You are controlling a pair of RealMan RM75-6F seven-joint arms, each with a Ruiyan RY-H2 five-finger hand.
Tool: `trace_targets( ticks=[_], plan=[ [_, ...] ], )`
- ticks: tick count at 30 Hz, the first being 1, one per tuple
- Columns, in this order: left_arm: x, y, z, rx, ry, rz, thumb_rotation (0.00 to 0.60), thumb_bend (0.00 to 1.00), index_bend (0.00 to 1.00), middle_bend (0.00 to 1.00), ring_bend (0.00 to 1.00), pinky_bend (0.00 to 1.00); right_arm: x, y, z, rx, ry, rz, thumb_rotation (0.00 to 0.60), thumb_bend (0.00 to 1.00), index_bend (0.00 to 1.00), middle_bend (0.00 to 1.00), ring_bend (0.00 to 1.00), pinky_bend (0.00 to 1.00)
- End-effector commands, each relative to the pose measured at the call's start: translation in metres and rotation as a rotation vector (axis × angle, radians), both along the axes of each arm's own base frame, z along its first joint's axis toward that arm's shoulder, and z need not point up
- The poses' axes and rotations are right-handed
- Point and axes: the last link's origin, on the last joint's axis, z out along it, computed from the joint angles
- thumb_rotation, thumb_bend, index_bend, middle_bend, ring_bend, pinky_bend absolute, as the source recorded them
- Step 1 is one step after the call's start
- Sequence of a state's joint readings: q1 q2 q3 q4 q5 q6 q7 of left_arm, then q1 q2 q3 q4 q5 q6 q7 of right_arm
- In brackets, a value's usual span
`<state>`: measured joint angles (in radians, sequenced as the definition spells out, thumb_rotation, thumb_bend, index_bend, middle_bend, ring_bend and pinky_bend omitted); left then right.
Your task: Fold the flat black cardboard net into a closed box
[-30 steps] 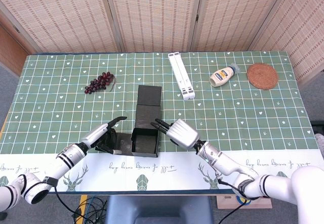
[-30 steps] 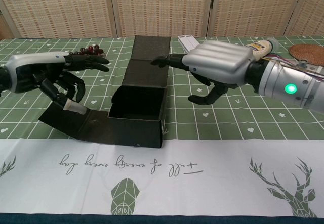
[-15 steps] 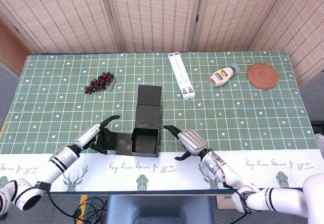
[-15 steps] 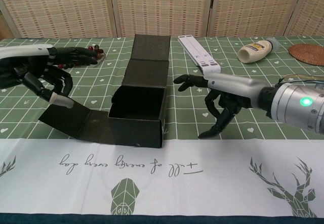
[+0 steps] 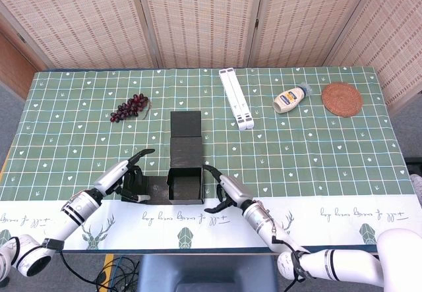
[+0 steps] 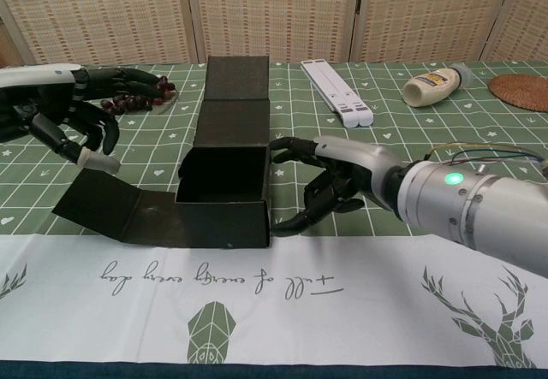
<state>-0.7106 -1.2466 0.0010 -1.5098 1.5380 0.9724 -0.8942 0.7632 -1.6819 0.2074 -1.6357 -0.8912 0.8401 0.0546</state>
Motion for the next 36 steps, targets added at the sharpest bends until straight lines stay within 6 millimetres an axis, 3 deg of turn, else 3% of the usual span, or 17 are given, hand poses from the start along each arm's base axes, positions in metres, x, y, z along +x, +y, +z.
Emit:
trace_targets(
  ticks=[1, 22, 27, 30, 32, 36],
  plan=[
    [-0.001, 0.000, 0.000, 0.001, -0.002, 0.001, 0.600, 0.09, 0.06, 0.07, 0.56, 0.69, 0.007, -0.003, -0.010, -0.009, -0.007, -0.014, 0.600, 0.00, 0.00, 0.03, 0.70, 1.00],
    [-0.008, 0.002, 0.005, 0.011, -0.022, 0.014, 0.600, 0.09, 0.06, 0.07, 0.56, 0.69, 0.018, -0.013, -0.040, -0.062, 0.016, 0.003, 0.600, 0.00, 0.00, 0.04, 0.69, 1.00],
    [-0.009, 0.002, 0.009, 0.028, -0.037, 0.019, 0.600, 0.09, 0.06, 0.07, 0.56, 0.69, 0.021, -0.019, -0.047, -0.076, 0.018, 0.002, 0.600, 0.01, 0.00, 0.12, 0.69, 1.00],
    [-0.009, 0.002, 0.013, 0.048, -0.058, 0.030, 0.600, 0.09, 0.06, 0.07, 0.56, 0.69, 0.024, -0.024, -0.050, -0.092, 0.021, -0.001, 0.600, 0.14, 0.01, 0.21, 0.70, 1.00],
    [-0.010, 0.000, 0.014, 0.059, -0.075, 0.041, 0.600, 0.09, 0.07, 0.07, 0.56, 0.69, 0.024, -0.028, -0.052, -0.104, 0.024, -0.008, 0.600, 0.28, 0.08, 0.27, 0.70, 1.00],
    [-0.012, -0.001, 0.019, 0.089, -0.089, 0.052, 0.600, 0.09, 0.07, 0.07, 0.56, 0.70, 0.026, -0.038, -0.051, -0.134, 0.005, -0.035, 0.600, 0.40, 0.20, 0.34, 0.73, 1.00]
  ],
)
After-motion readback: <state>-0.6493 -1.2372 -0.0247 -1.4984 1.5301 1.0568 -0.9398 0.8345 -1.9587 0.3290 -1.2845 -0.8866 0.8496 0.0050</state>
